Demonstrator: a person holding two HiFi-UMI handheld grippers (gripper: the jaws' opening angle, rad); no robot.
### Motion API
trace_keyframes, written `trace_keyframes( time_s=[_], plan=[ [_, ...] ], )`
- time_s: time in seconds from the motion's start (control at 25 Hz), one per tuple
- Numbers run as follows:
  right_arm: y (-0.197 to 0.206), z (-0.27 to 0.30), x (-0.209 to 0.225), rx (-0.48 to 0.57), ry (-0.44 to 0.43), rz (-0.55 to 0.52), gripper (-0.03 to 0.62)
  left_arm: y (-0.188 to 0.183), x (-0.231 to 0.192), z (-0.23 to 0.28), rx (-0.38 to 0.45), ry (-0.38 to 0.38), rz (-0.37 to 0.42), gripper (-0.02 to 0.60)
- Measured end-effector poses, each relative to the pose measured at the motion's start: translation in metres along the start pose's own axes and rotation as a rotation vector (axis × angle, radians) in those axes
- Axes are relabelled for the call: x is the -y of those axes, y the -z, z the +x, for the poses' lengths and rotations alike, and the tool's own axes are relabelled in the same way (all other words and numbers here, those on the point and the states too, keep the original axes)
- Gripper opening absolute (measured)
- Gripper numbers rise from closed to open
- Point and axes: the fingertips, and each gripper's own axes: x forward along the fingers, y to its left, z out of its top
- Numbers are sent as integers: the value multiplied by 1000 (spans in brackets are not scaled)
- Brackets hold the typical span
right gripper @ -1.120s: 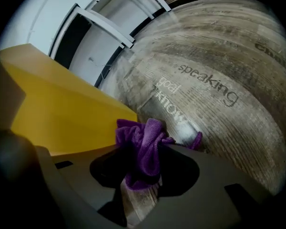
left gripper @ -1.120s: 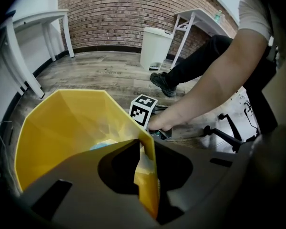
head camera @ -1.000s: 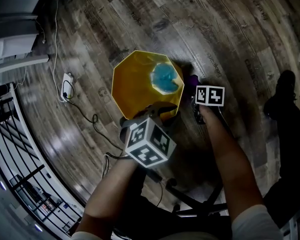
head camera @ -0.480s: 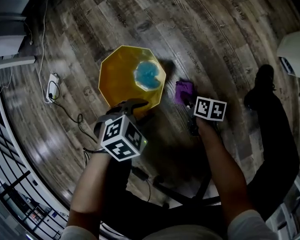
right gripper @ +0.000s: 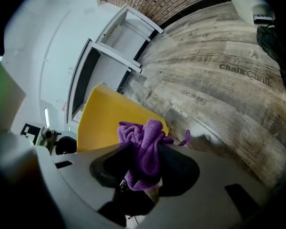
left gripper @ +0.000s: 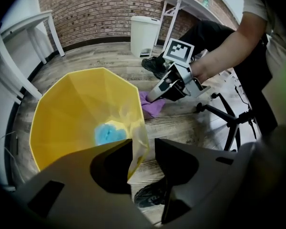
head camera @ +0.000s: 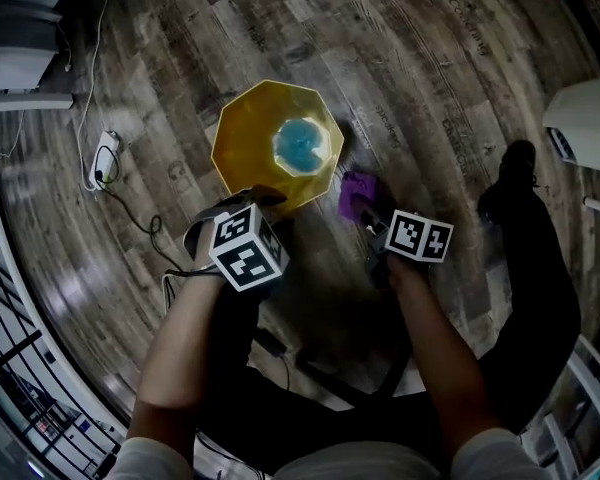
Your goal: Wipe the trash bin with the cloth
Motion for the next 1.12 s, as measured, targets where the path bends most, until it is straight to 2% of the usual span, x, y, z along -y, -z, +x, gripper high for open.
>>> trace_keyframes(
  time_s=[0.08, 0.12, 0.48, 0.8, 1.12],
  plan=[
    [0, -3, -9, 12, -19, 16, 164, 0, -4, -1, 7, -12, -12, 130],
    [0, -5, -13, 18, -30, 25, 164, -2, -6, -2, 11, -19, -18, 94],
    [-4, -29, -49, 97, -126, 83, 164, -6, 0, 4, -5, 33, -53, 67],
    [-27, -47, -93, 198, -306, 118, 164, -23, 2, 6, 13, 49, -64, 54],
    [-26, -25, -83, 158, -278, 82, 164, -34, -1, 6, 35, 30, -27, 45]
  ],
)
